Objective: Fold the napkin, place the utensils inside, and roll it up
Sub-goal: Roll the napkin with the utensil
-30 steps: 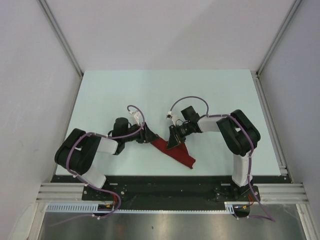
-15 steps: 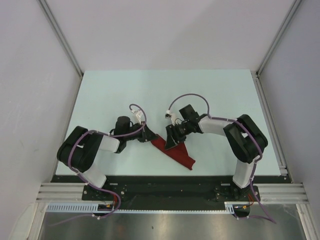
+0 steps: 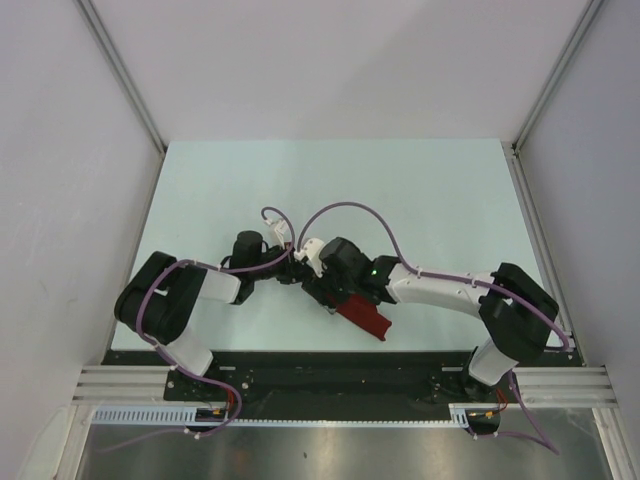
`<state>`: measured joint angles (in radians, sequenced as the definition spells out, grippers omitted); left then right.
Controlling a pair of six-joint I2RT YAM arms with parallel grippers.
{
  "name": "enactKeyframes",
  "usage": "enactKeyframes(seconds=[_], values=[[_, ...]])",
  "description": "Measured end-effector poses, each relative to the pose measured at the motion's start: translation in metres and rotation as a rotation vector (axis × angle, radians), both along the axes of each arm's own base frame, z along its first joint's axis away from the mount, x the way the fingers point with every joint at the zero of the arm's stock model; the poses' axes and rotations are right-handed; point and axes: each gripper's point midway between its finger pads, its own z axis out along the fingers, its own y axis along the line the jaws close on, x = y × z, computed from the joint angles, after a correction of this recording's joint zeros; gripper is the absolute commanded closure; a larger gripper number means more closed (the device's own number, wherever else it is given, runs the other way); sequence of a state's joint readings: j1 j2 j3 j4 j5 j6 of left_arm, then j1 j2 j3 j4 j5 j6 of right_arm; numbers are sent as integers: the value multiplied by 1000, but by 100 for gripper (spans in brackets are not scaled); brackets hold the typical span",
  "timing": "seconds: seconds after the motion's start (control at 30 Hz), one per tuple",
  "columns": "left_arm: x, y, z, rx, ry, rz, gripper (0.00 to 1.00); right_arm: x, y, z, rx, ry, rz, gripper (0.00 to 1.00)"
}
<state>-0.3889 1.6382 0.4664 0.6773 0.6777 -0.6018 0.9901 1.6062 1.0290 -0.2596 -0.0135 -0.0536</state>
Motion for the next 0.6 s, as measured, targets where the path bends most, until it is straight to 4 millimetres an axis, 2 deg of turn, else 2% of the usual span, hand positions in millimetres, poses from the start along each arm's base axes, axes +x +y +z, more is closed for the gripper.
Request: enactKeyframes(seconds=[0.23,0.47,0.57,0.6], values=[[-1,0,-1,3,6,0,95,3,-13,-18,-147,-131,-20,25],[-1,0,-1,4,7,0,95,-1,-15,-36,-191,-109,-7,28],[-1,0,-1,5,7,0,94,-5,-16,-46,-207,-84,1,35],[-1,0,-1,5,7,0,90,-5,-16,-48,-211,-78,3,40]])
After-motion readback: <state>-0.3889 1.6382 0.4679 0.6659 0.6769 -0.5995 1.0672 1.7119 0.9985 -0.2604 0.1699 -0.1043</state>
